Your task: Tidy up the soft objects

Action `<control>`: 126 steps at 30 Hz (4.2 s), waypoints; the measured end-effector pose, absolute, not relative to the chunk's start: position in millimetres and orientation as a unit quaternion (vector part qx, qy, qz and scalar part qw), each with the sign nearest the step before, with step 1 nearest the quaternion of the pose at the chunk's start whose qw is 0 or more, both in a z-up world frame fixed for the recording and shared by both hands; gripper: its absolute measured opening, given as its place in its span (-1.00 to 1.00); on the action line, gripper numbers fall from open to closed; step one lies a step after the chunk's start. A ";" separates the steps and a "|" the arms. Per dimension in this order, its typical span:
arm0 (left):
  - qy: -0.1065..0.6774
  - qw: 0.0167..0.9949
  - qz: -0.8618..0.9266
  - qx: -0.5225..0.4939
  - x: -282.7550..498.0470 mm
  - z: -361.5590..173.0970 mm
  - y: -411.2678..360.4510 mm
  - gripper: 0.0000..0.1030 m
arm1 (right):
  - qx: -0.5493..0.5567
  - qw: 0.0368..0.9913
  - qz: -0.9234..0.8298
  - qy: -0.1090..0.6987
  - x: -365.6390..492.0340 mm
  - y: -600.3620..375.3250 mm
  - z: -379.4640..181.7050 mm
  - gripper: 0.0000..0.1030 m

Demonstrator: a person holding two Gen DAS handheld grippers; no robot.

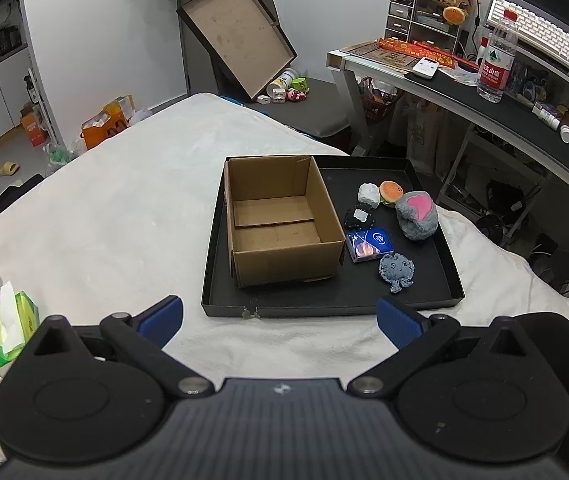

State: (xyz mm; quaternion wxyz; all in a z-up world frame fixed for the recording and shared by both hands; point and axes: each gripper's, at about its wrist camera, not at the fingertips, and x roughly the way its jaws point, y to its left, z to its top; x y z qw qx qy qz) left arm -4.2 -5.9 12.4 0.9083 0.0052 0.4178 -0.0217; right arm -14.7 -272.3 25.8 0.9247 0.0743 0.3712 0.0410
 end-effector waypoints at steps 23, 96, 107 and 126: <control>0.408 0.913 -0.018 -0.011 -5.9 16.3 5.1 0.99 | 0.072 0.924 0.035 0.374 -13.1 -268.8 23.7 1.00; 0.433 0.900 0.026 -0.048 90.0 -27.6 23.8 0.99 | 0.081 0.911 0.007 0.405 59.4 -279.3 -14.9 1.00; 0.444 0.894 0.039 -0.049 131.9 -53.2 46.4 0.97 | 0.090 0.905 0.007 0.416 98.3 -275.4 -37.0 1.00; 0.473 0.876 0.047 -0.083 196.0 -116.0 56.4 0.66 | 0.072 0.890 0.002 0.451 166.8 -276.1 -82.3 1.00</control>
